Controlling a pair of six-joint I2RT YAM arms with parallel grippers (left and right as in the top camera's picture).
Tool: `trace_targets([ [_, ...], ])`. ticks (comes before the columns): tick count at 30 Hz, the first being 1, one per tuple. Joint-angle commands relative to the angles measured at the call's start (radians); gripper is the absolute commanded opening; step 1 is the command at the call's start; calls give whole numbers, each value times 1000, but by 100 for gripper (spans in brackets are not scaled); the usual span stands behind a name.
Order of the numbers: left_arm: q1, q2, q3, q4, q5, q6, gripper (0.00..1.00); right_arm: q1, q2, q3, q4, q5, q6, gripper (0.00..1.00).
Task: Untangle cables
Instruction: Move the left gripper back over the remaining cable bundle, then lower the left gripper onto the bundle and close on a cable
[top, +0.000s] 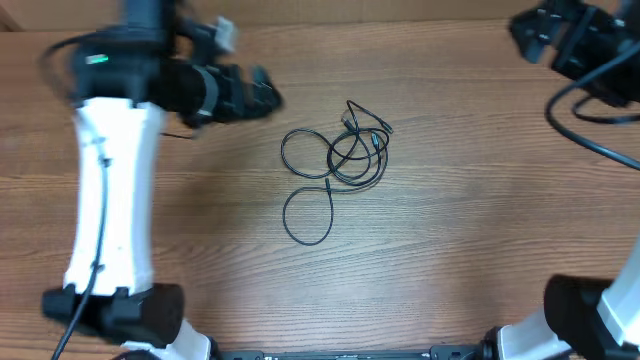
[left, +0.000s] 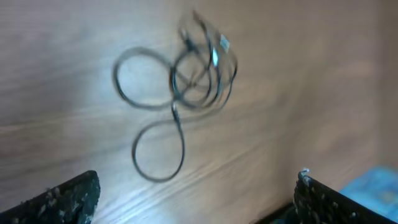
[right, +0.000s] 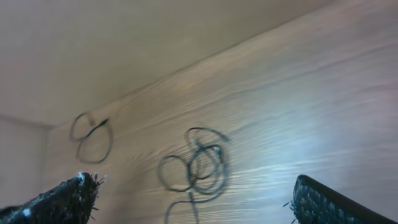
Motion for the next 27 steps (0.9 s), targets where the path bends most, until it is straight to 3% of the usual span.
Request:
trace_targets([
  [1,-135,56,-45,2,-134,26,100,-42,-84,-110,-1,-7,-28,100],
  [6,-295,173,-66,89,-128,9,100,-45,-114,-307,-1,-70,-29,100],
  [11,-432,350,-66,281,-190,85,99,-46,-112,-468,-1,-84,-29,100],
  [15,-488,455,-66,354,-234,125,91,-59,-111,-489,0,-84,-26,100],
  [24,-542,561,-66,415,-499,175,91,-171,-111,-486,-1,-85,-14,100],
  [27,-542,562,-66,445,-520,203,89,-186,-111,-486,-1,-85,-14,100],
])
